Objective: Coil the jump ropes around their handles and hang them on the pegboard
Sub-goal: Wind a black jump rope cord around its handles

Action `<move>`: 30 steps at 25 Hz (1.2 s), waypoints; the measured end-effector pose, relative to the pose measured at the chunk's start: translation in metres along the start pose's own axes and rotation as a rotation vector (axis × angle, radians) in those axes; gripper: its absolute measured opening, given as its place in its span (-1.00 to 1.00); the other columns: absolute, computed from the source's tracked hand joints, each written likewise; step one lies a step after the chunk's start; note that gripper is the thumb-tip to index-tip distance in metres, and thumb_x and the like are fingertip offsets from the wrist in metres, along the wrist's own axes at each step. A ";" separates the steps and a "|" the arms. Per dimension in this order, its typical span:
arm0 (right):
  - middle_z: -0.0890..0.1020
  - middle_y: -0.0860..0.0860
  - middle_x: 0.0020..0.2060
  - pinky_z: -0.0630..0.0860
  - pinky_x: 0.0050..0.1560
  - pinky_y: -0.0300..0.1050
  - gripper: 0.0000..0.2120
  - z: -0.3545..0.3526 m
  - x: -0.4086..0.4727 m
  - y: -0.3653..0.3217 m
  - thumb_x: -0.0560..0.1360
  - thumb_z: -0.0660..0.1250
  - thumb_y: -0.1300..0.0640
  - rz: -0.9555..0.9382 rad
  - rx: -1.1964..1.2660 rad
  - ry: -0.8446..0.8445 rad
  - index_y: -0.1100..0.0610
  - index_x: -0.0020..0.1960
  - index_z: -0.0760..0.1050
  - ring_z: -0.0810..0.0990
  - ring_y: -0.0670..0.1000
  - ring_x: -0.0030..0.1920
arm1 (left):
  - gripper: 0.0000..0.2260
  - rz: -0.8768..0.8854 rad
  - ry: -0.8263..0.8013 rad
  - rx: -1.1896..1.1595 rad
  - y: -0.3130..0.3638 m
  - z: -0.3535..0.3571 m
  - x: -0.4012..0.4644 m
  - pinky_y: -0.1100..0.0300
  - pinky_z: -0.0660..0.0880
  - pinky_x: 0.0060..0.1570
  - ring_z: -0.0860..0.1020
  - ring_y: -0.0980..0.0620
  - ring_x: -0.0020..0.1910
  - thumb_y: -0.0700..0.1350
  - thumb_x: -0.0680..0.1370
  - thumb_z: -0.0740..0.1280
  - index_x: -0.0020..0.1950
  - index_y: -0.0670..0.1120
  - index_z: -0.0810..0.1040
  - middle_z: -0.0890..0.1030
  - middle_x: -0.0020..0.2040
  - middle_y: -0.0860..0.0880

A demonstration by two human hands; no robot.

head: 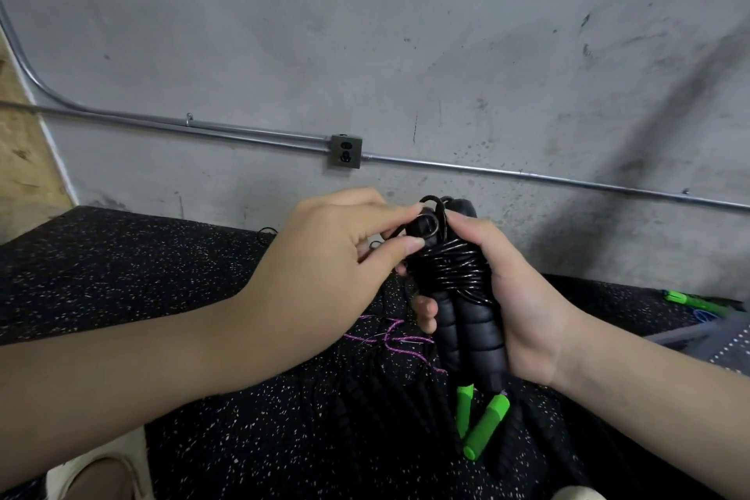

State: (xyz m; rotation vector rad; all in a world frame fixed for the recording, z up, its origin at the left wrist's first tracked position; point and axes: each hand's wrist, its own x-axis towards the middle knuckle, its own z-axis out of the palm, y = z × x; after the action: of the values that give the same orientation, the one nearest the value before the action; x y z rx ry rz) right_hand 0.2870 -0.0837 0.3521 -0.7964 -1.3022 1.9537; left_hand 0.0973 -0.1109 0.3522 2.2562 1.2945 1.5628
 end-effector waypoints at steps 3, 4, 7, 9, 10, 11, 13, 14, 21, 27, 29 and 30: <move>0.57 0.16 -0.17 0.46 -0.24 -0.07 -0.50 -0.002 -0.001 0.004 0.48 0.34 -0.27 0.012 -0.083 0.067 0.18 0.05 0.61 0.48 0.06 -0.32 | -0.82 -0.032 -0.017 0.042 0.001 0.000 0.001 0.32 0.35 -0.28 0.46 0.17 -0.32 -0.09 0.56 0.50 0.14 0.12 0.73 0.53 -0.22 0.18; 0.56 0.18 -0.23 0.47 -0.24 -0.07 -0.47 -0.002 -0.001 0.005 0.47 0.36 -0.29 0.018 -0.111 0.082 0.20 0.04 0.62 0.49 0.07 -0.32 | -0.85 -0.043 -0.024 0.055 0.002 0.000 0.001 0.32 0.34 -0.27 0.46 0.20 -0.31 -0.08 0.56 0.49 0.11 0.10 0.74 0.53 -0.22 0.16; 0.54 0.21 -0.31 0.46 -0.22 -0.04 -0.40 -0.004 -0.003 0.007 0.42 0.38 -0.33 0.012 -0.167 0.100 0.22 0.04 0.64 0.49 0.12 -0.31 | -0.90 -0.071 -0.053 0.089 0.003 0.000 0.002 0.24 0.38 -0.26 0.47 0.20 -0.28 -0.05 0.58 0.47 0.06 0.05 0.75 0.51 -0.25 0.13; 0.54 0.21 -0.31 0.47 -0.22 -0.04 -0.39 -0.004 -0.003 0.008 0.41 0.38 -0.33 0.006 -0.180 0.106 0.23 0.03 0.65 0.49 0.12 -0.31 | -0.91 -0.074 -0.078 0.109 0.003 -0.001 0.002 0.15 0.43 -0.25 0.47 0.16 -0.26 -0.03 0.59 0.45 0.02 0.00 0.74 0.49 -0.26 0.13; 0.54 0.22 -0.31 0.47 -0.22 -0.03 -0.39 -0.004 -0.004 0.008 0.40 0.39 -0.34 0.005 -0.190 0.110 0.23 0.02 0.65 0.50 0.12 -0.31 | -0.90 -0.066 -0.086 0.116 0.003 -0.002 0.002 0.13 0.44 -0.25 0.46 0.17 -0.27 -0.02 0.60 0.44 0.03 -0.01 0.73 0.47 -0.29 0.13; 0.54 0.23 -0.31 0.46 -0.21 -0.03 -0.39 -0.004 -0.004 0.009 0.39 0.39 -0.34 0.002 -0.204 0.114 0.23 0.01 0.66 0.50 0.12 -0.32 | -0.88 -0.047 -0.090 0.125 0.002 -0.003 0.002 0.14 0.43 -0.25 0.45 0.18 -0.27 -0.02 0.60 0.43 0.06 -0.01 0.73 0.44 -0.33 0.13; 0.55 0.25 -0.30 0.45 -0.24 -0.04 -0.39 -0.003 -0.006 0.009 0.41 0.39 -0.32 -0.013 -0.233 0.129 0.25 0.01 0.66 0.50 0.13 -0.33 | -0.83 -0.002 -0.107 0.144 0.002 -0.005 0.002 0.21 0.40 -0.25 0.44 0.19 -0.27 0.00 0.62 0.40 0.13 0.01 0.73 0.41 -0.35 0.16; 0.55 0.26 -0.29 0.46 -0.26 -0.06 -0.42 -0.002 -0.007 0.008 0.43 0.40 -0.29 -0.029 -0.243 0.139 0.27 0.02 0.63 0.51 0.12 -0.35 | -0.81 0.005 -0.126 0.145 0.003 -0.006 0.001 0.29 0.37 -0.25 0.45 0.21 -0.26 0.00 0.62 0.39 0.19 0.04 0.72 0.43 -0.34 0.17; 0.52 0.21 -0.34 0.50 -0.38 -0.16 -0.67 0.003 -0.013 0.003 0.51 0.43 -0.13 -0.099 -0.320 0.136 0.16 -0.13 0.57 0.51 0.08 -0.42 | -0.68 -0.068 -0.200 0.047 0.005 -0.008 -0.004 0.47 0.41 -0.19 0.55 0.27 -0.22 -0.05 0.57 0.46 0.32 0.11 0.64 0.58 -0.23 0.23; 0.55 0.27 -0.35 0.50 -0.34 -0.17 -0.57 0.003 -0.014 0.005 0.50 0.33 -0.17 -0.091 -0.335 0.078 0.23 -0.08 0.60 0.51 0.11 -0.37 | -0.87 -0.163 -0.201 -0.016 0.009 -0.010 -0.005 0.45 0.41 -0.30 0.54 0.30 -0.34 -0.02 0.53 0.48 0.06 0.06 0.62 0.59 -0.17 0.32; 0.54 0.28 -0.35 0.49 -0.33 -0.16 -0.55 0.002 -0.013 0.006 0.50 0.33 -0.18 -0.080 -0.346 0.065 0.25 -0.06 0.59 0.50 0.12 -0.36 | -0.86 -0.126 -0.210 0.033 0.010 -0.013 -0.004 0.36 0.48 -0.28 0.56 0.27 -0.30 0.05 0.54 0.44 0.03 0.05 0.59 0.60 -0.10 0.31; 0.55 0.28 -0.35 0.49 -0.33 -0.15 -0.53 0.002 -0.013 0.006 0.50 0.33 -0.18 -0.073 -0.350 0.061 0.27 -0.06 0.58 0.49 0.12 -0.36 | -0.85 -0.083 -0.224 0.075 0.009 -0.015 -0.004 0.29 0.50 -0.27 0.56 0.25 -0.27 0.10 0.54 0.41 0.03 0.08 0.56 0.60 -0.08 0.28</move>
State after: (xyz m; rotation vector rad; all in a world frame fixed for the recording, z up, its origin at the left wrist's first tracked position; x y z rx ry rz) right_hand 0.2920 -0.0966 0.3490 -0.9517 -1.6370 1.6530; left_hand 0.0897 -0.1244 0.3614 2.3089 1.3839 1.2138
